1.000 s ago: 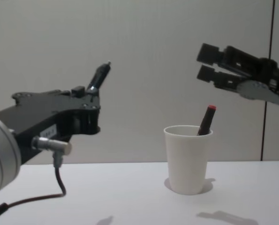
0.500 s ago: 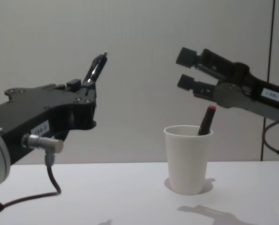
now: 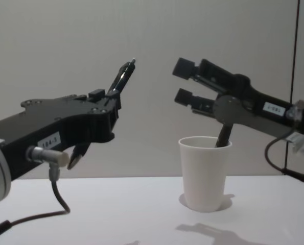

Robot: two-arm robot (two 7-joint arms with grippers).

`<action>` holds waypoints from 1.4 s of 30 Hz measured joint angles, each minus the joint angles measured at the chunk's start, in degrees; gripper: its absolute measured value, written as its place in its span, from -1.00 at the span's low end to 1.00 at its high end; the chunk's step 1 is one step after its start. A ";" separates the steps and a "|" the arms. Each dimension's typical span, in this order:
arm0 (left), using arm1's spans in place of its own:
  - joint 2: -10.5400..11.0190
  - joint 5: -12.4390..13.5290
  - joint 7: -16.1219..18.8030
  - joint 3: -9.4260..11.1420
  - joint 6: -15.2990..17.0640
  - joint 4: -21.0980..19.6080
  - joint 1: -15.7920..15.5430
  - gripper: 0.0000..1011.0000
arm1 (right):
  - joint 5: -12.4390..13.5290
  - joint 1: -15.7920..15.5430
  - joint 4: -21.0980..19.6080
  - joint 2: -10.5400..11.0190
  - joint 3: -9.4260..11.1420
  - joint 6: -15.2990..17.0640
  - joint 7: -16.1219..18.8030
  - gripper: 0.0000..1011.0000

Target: Place the pen into the pen holder.

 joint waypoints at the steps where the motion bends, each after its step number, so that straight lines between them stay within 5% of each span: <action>1: 0.03 -0.16 -0.25 -0.09 -0.01 0.04 -0.07 -0.73 | 0.02 0.08 0.09 -0.11 -0.20 0.09 0.06 0.98; 42: 0.52 -2.41 -4.31 -2.35 -0.19 0.05 0.51 -0.73 | 0.90 3.60 4.30 -3.34 -6.06 1.89 2.91 0.98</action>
